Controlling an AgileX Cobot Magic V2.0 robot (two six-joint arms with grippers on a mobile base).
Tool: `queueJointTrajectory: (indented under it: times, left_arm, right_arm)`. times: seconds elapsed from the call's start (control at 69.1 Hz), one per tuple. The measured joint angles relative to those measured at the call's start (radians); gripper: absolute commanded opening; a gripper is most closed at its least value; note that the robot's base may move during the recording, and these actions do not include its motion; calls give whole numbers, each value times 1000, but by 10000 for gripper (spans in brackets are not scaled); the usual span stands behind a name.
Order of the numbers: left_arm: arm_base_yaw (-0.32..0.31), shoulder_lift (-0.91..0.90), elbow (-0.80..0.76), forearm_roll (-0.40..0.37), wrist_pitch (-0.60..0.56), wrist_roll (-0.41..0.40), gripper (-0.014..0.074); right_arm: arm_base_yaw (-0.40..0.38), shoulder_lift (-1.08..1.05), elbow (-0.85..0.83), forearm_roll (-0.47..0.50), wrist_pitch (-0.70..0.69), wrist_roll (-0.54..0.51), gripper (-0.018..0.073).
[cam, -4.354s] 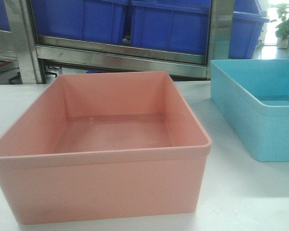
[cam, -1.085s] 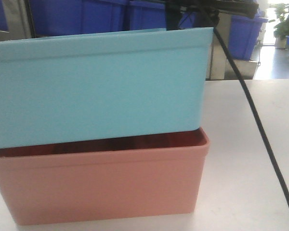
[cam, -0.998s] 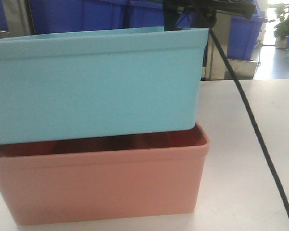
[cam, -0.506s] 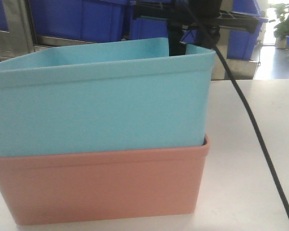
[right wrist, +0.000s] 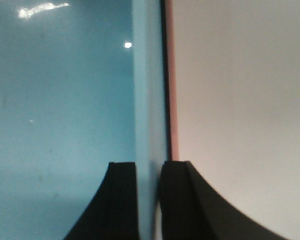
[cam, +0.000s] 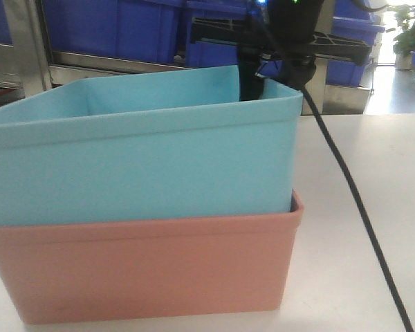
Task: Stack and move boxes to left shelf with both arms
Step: 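Lower the light-blue bin into the pink bin and open the right gripper, then lower both grippers onto the rims of the stacked bins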
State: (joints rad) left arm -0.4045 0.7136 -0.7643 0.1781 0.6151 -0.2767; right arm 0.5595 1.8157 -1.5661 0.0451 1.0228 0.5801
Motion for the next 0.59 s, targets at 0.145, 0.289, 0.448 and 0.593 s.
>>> queueJointTrajectory:
  times: [0.145,0.289,0.448,0.593]
  left_arm:
    - [0,0,0,0,0,0,-7]
    - [0,0,0,0,0,0,-7]
    - [0,0,0,0,0,0,7]
    - [0,2,-7,-25,22,0,176]
  right_arm:
    - [0,0,0,-3,0,0,627]
    - [0,-19,-2,-45,0,0,622]
    - [0,-72,-6,-113,3,-24,622]
    - [0,-113,-10,-136,26,-88,622]
